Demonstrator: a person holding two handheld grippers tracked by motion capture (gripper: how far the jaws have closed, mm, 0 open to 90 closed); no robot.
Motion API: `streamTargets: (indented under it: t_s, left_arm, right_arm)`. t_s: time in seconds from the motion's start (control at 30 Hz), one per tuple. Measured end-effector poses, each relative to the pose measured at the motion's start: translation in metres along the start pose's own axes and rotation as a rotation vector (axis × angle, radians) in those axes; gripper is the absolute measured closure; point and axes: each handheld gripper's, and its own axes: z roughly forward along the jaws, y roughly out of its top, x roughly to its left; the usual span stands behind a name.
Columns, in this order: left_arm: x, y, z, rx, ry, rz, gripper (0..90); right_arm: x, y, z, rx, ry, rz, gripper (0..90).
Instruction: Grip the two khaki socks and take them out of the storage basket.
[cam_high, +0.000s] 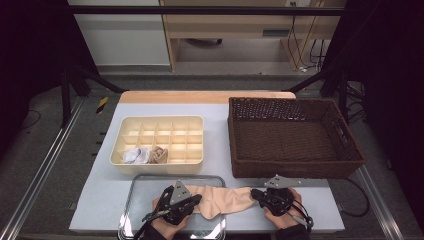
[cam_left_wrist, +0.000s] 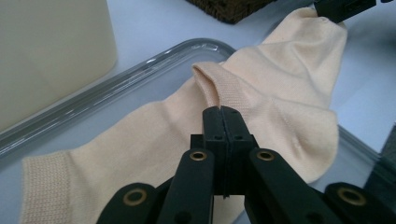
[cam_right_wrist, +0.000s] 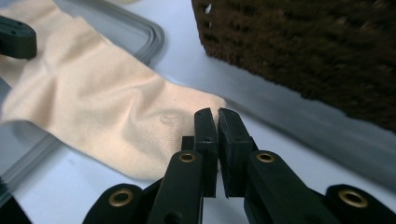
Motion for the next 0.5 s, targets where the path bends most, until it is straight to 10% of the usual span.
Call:
streamTargets:
  t_s: [0.5]
  left_arm:
    - [0.011,0.007,-0.029,-0.063,-0.026,-0.026,89.9]
  right_arm:
    - [0.012,0.022,-0.026,-0.111,0.03,-0.022,87.6]
